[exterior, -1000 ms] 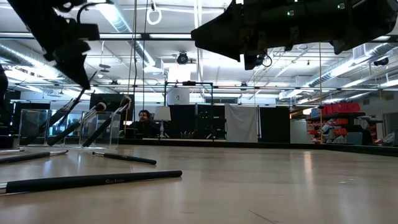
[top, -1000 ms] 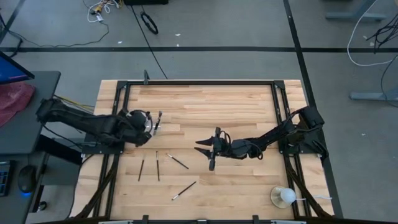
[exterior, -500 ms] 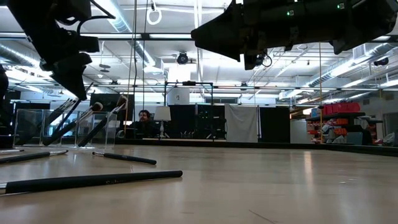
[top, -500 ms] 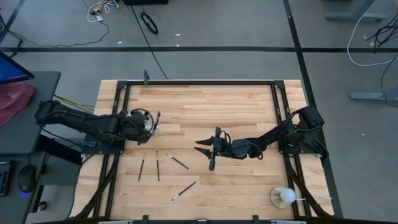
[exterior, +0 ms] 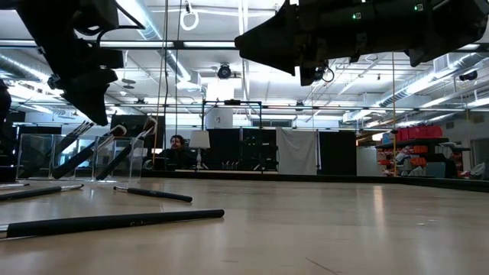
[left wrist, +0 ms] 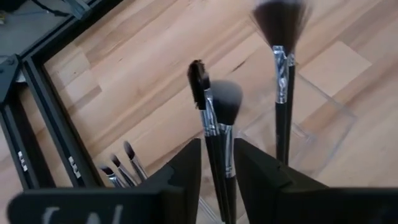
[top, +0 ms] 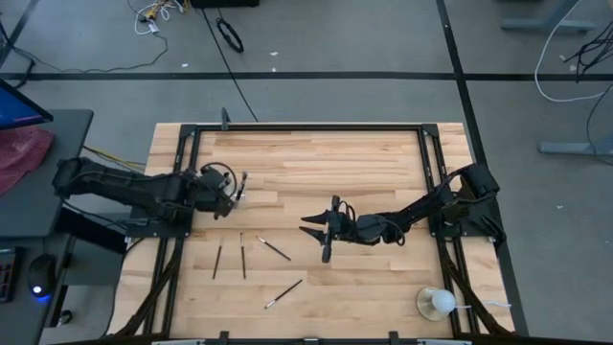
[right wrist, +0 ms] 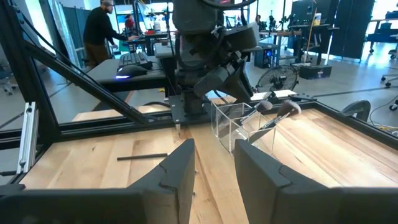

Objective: Put items in baskets/containers
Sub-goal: Put the black eyeshadow brush into the transparent organizer

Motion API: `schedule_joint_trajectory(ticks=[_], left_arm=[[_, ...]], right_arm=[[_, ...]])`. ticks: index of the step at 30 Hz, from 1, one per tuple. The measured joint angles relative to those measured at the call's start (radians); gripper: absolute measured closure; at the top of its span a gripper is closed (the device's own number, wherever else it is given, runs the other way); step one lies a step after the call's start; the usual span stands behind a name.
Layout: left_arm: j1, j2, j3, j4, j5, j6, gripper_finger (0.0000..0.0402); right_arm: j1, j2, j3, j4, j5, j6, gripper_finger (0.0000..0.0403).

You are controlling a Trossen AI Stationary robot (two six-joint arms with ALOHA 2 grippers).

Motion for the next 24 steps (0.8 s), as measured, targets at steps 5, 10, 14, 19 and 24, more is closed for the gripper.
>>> schedule_joint_trajectory(ticks=[5, 10, 14, 19, 24], left_arm=[[0.007, 0.0, 0.009, -0.002, -0.021, 0.053, 0.0279], [-0.031, 0.0, 0.07, 0.006, -0.021, 0.088, 0.0271], [-0.102, 0.0, 0.094, 0.047, -0.023, 0.126, 0.0271], [-0.214, 0.0, 0.076, 0.139, -0.068, 0.143, 0.0271], [-0.322, 0.0, 0.015, 0.291, -0.172, 0.144, 0.0271]], right_arm=[[-0.001, 0.0, 0.0, -0.004, 0.0, 0.024, 0.0289], [-0.021, 0.0, 0.0, -0.066, -0.001, 0.127, 0.0289], [-0.039, 0.0, 0.0, -0.158, -0.003, 0.218, 0.0286], [-0.045, 0.0, 0.0, -0.231, -0.077, 0.289, 0.0262], [-0.045, 0.0, 0.001, -0.252, -0.12, 0.318, 0.0225]])
